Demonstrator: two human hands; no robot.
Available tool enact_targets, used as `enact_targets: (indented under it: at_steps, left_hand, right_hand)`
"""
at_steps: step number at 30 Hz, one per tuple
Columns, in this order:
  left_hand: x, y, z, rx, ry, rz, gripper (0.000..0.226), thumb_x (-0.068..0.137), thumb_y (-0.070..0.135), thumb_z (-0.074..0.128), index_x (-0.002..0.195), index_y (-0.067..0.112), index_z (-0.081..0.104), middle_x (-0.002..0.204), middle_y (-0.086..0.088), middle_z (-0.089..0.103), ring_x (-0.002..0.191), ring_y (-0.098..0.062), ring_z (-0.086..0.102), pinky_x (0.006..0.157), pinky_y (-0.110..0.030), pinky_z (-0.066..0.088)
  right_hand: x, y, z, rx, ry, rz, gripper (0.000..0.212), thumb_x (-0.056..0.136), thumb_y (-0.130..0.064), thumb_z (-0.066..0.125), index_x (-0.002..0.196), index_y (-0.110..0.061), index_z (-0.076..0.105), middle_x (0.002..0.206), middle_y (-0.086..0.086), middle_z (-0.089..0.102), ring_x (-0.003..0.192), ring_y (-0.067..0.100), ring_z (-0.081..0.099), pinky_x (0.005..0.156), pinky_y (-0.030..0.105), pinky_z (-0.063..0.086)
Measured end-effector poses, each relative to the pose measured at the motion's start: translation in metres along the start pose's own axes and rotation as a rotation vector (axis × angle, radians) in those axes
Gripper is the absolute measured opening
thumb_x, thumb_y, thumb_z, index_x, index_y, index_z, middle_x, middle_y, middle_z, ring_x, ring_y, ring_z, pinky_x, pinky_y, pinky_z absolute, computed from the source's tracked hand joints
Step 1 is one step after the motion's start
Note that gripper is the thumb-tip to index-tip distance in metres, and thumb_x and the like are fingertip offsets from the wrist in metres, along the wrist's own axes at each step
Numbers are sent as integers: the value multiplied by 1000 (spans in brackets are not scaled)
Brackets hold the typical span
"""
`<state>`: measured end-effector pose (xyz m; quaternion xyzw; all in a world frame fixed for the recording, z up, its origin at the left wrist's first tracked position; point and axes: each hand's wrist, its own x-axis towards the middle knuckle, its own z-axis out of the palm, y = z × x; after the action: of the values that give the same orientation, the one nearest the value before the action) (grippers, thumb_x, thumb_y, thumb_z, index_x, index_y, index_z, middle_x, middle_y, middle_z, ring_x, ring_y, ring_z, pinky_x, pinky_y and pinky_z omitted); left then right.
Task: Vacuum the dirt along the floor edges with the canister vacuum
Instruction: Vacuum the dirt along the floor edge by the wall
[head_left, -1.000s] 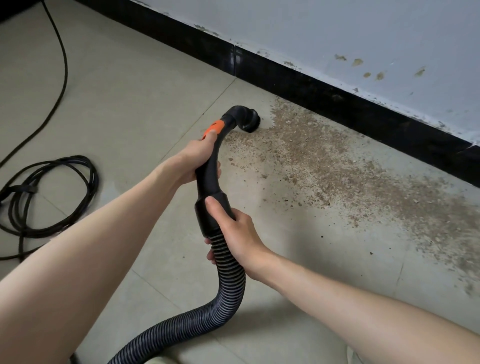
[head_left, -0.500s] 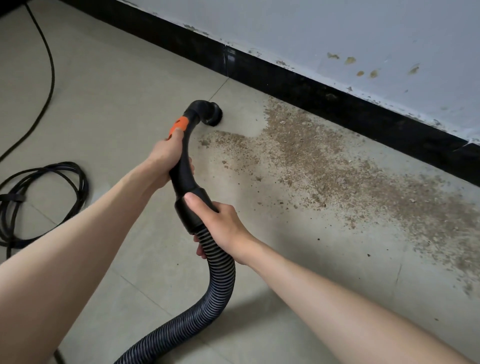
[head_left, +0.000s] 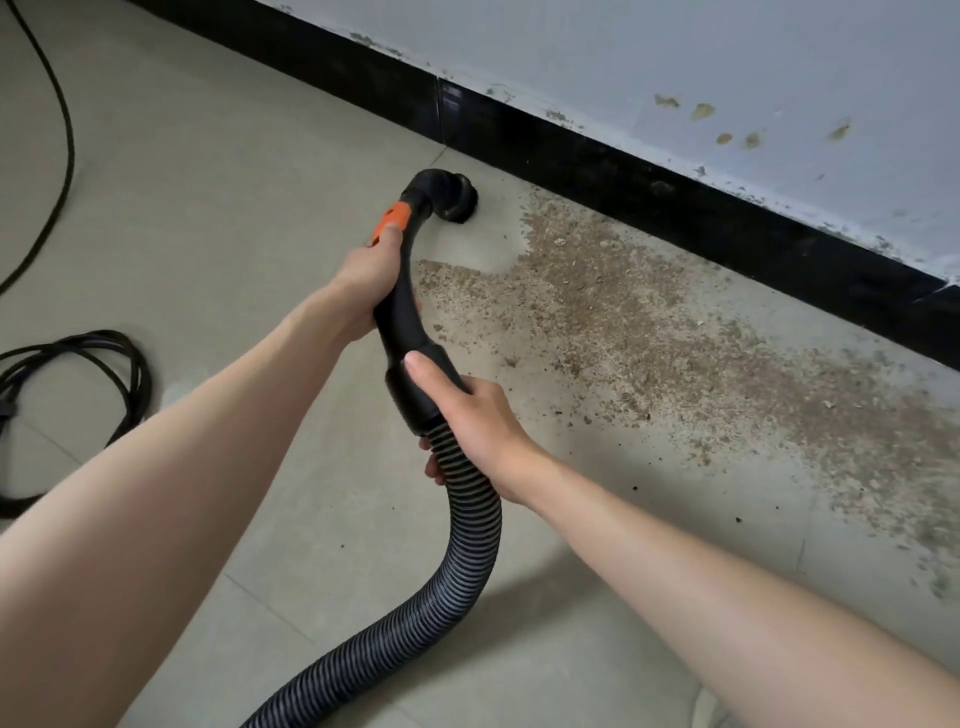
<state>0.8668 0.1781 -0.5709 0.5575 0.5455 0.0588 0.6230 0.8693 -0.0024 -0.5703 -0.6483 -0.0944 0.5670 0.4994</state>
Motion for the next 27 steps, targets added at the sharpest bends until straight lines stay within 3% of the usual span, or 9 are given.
enact_targets:
  at_steps: [3, 10, 14, 18, 20, 23, 27]
  left_hand:
    - [-8, -5, 16, 20, -69, -13, 54, 95, 56, 36, 121, 9, 40, 71, -8, 53, 55, -23, 53, 65, -37, 52]
    - [-22, -18, 28, 37, -110, 11, 44, 97, 51, 36, 122, 15, 36, 67, -11, 54, 38, -19, 55, 46, -29, 50]
    - [-15, -13, 24, 21, -86, 4, 47, 95, 52, 38, 116, 9, 41, 67, -10, 53, 41, -20, 54, 48, -30, 50]
    - [6, -8, 8, -22, 3, 5, 53, 95, 55, 38, 111, 5, 47, 75, -8, 52, 59, -23, 53, 68, -37, 50]
    - [18, -3, 0, -38, 76, 0, 52, 96, 56, 38, 103, 6, 50, 77, -9, 54, 63, -23, 54, 70, -37, 50]
    - [32, 8, -7, -100, 130, -16, 55, 94, 60, 41, 98, 6, 50, 65, -8, 54, 52, -22, 54, 54, -32, 50]
    - [44, 23, -1, -116, 135, -11, 55, 95, 59, 40, 112, 7, 44, 68, -9, 53, 49, -21, 53, 44, -26, 46]
  right_hand:
    - [-13, 12, -7, 28, 30, 4, 51, 85, -57, 67, 85, -7, 58, 62, 8, 58, 39, 20, 55, 41, 25, 45]
    - [-34, 29, -12, 38, 32, -18, 48, 87, -56, 64, 82, -9, 56, 63, 7, 58, 40, 21, 57, 43, 26, 47]
    - [-26, 22, -10, 18, 37, -24, 48, 85, -56, 66, 80, -9, 57, 61, 6, 58, 39, 21, 57, 42, 26, 47]
    - [-3, 3, -11, -53, 18, -23, 53, 78, -61, 69, 78, -9, 59, 60, 6, 59, 40, 21, 58, 43, 28, 48]
    - [12, -12, -13, -118, -8, -17, 56, 76, -63, 70, 81, -8, 61, 63, 7, 60, 41, 21, 60, 43, 29, 49]
    - [32, -31, -15, -178, -39, -14, 57, 76, -63, 70, 84, -8, 60, 68, 9, 62, 41, 21, 61, 43, 29, 50]
    - [47, -41, -21, -130, -45, 7, 59, 77, -61, 72, 89, -5, 59, 67, 10, 61, 41, 21, 61, 44, 30, 50]
